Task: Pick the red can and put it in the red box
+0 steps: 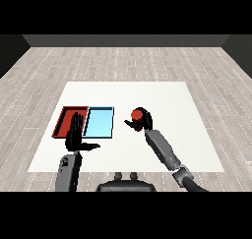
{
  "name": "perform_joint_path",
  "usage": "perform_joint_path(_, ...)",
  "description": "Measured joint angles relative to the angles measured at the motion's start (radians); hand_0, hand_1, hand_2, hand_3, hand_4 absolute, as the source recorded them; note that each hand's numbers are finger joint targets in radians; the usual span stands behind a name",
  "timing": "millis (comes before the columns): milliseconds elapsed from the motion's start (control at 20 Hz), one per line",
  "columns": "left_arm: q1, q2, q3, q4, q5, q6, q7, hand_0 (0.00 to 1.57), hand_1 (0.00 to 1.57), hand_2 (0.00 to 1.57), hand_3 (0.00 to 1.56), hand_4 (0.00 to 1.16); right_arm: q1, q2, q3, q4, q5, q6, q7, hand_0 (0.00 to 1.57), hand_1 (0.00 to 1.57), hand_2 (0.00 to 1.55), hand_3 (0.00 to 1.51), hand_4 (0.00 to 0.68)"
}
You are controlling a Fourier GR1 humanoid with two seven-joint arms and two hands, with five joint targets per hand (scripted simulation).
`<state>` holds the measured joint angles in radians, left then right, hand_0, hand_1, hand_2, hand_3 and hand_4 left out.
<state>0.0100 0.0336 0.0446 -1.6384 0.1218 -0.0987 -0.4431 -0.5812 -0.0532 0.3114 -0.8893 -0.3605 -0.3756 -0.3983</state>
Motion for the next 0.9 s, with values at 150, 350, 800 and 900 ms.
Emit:
perform_joint_path(150, 0.004, -0.008, -0.032, -0.035, -0.022, 0.009, 0.027, 0.0, 0.0, 0.0, 0.0, 0.0, 0.033, -0.023, 0.002, -0.123, 0.016, -0.005, 0.027, 1.51, 1.51, 1.47, 1.41, 0.641)
perform_joint_path(350, -0.013, -0.016, -0.084, -0.091, -0.025, 0.011, 0.115, 0.0, 0.0, 0.0, 0.0, 0.0, 0.089, -0.055, 0.006, -0.294, 0.031, -0.012, 0.048, 1.48, 1.48, 1.44, 1.4, 0.631)
perform_joint_path(800, -0.051, -0.031, -0.225, -0.107, -0.093, 0.101, 0.212, 0.0, 0.0, 0.0, 0.0, 0.0, 0.101, 0.005, 0.011, -0.45, 0.148, -0.07, 0.135, 1.44, 1.44, 1.4, 1.38, 0.628)
perform_joint_path(900, -0.072, -0.032, -0.27, -0.1, -0.107, 0.144, 0.242, 0.0, 0.0, 0.0, 0.0, 0.0, 0.119, 0.008, 0.006, -0.474, 0.162, -0.063, 0.131, 1.44, 1.44, 1.42, 1.38, 0.634)
